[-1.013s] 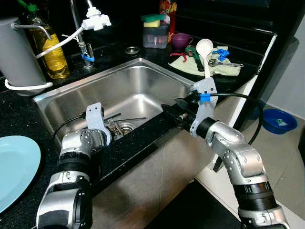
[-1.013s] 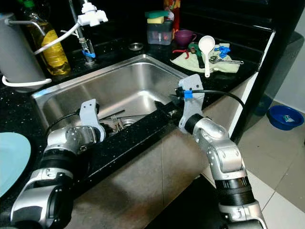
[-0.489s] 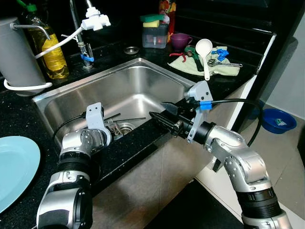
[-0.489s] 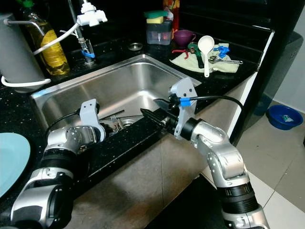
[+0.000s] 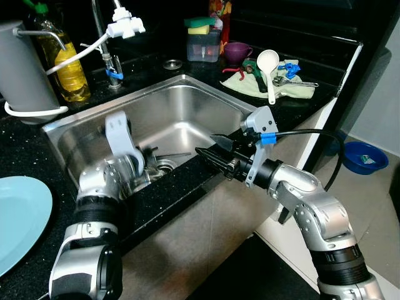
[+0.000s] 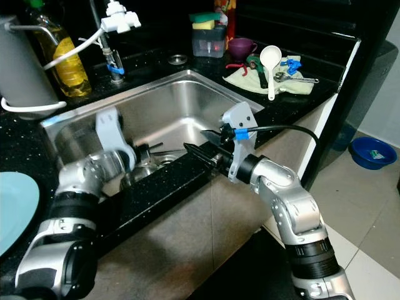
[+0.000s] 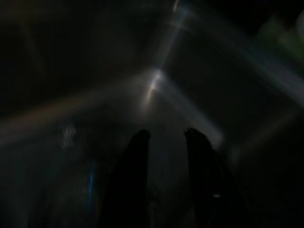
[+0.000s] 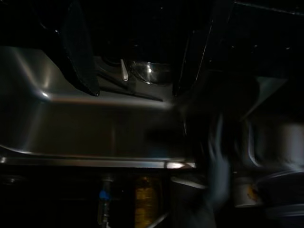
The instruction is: Kitchen organization
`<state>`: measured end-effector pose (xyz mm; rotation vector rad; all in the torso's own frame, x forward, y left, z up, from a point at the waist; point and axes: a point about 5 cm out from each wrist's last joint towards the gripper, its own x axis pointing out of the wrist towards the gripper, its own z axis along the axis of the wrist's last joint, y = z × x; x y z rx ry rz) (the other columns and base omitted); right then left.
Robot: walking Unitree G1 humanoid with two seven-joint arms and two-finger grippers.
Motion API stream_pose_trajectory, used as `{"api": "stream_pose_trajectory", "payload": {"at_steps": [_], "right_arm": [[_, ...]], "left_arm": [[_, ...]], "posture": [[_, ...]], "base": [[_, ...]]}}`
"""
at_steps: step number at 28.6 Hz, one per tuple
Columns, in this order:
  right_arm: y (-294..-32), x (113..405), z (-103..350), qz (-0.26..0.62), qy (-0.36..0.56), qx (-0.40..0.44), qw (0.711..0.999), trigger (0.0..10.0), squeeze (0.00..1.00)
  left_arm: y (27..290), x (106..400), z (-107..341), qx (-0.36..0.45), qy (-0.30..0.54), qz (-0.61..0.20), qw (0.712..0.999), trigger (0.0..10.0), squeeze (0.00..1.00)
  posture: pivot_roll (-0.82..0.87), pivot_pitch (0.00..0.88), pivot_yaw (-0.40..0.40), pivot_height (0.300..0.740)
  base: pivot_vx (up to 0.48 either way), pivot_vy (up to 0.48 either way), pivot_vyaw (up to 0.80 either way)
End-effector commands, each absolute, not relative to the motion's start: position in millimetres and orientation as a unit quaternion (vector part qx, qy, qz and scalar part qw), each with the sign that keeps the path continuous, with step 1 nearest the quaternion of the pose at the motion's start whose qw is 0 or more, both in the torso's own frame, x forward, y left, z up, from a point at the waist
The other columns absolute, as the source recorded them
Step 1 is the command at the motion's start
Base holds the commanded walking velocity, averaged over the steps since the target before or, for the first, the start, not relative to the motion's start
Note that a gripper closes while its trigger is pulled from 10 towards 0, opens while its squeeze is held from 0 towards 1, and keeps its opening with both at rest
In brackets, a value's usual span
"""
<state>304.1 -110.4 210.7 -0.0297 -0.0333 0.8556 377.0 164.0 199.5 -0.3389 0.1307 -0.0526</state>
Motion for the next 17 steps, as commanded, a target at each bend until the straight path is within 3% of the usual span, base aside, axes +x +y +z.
{"api": "stream_pose_trajectory", "payload": {"at_steps": [1, 13, 17], "right_arm": [[-112.4, 305.7, 209.0, 0.404, -0.012, -0.011, 0.915, 10.0, 0.00], [-132.5, 327.6, 210.5, 0.294, -0.029, 0.028, 0.955, 10.0, 0.00], [-141.6, 332.4, 212.1, 0.264, -0.035, 0.044, 0.963, 10.0, 0.00]], "left_arm": [[157.1, 369.4, 215.8, -0.131, -0.002, -0.051, 0.990, 10.0, 0.00], [115.2, 332.8, 235.3, -0.053, -0.106, -0.135, 0.984, 10.0, 0.00], [116.7, 324.5, 225.9, -0.050, -0.099, -0.133, 0.985, 10.0, 0.00]], "posture": [[-0.04, 0.000, 0.002, 0.740], [-0.02, 0.000, -0.002, 0.740], [-0.02, 0.000, -0.005, 0.740]], "base": [[0.000, 0.000, 0.00], [0.000, 0.000, 0.00], [-0.384, 0.000, 0.00]]}}
